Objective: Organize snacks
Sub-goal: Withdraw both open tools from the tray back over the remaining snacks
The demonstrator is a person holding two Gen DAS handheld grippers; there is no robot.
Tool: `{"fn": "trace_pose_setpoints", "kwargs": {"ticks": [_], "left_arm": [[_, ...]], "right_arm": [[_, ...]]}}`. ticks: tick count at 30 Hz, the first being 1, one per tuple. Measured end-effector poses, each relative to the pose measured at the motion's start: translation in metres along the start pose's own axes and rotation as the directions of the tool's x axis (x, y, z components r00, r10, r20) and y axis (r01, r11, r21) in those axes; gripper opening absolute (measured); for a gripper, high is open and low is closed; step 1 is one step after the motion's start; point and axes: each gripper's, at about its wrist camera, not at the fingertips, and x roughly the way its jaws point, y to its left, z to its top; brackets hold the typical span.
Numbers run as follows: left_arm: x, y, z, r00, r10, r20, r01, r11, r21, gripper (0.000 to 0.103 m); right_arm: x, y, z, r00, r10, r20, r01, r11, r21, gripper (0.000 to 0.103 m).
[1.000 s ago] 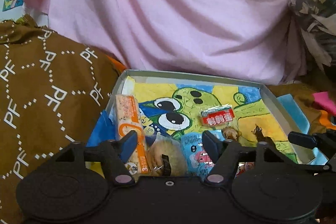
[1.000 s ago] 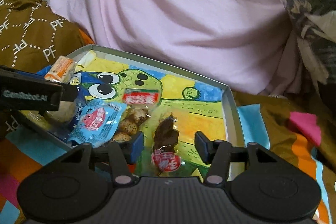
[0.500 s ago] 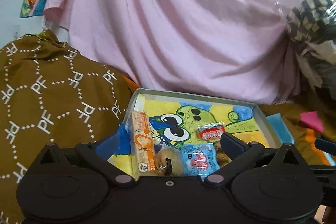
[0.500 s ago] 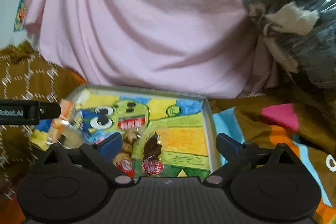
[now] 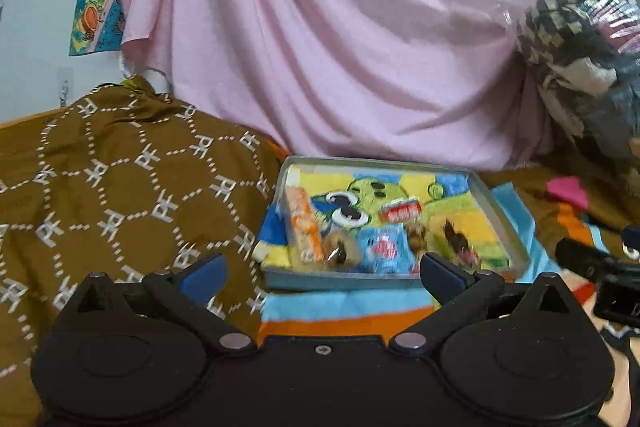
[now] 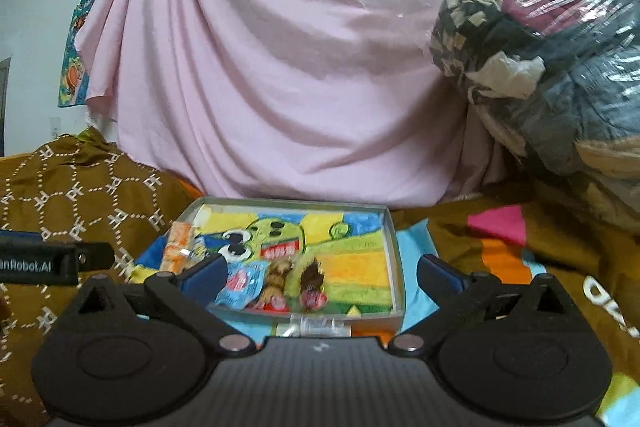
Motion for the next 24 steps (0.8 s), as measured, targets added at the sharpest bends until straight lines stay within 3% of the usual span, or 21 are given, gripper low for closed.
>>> {"fn": "trace_pose_setpoints", "kwargs": {"ticks": [10,17,24], "left_arm": [[-0.051,0.001,-0.02,0.999,0.007,-0.031,-0.007,1.0,0.008,0.102],[-0.069,-0.009,-0.037,0.996,0.01,-0.084,-0.005,0.998,0.059,0.102],[-0.06,-0.019,-0.055,0.976,0.053,-0.209,-0.026,0.991,0.13,0.102]], "right_arm": [[-0.054,0.001,-0.013,0.999,0.033,-0.041,-0.034,0.999,-0.023,0.103],[-0.074,0.002,-0.025,0.992,0.058,-0.116,-0.061,0.998,-0.023,0.103],[-0.074,-0.001,-0.033,0.972,0.089,-0.218,-0.088,0.996,0.012,0.103]]}}
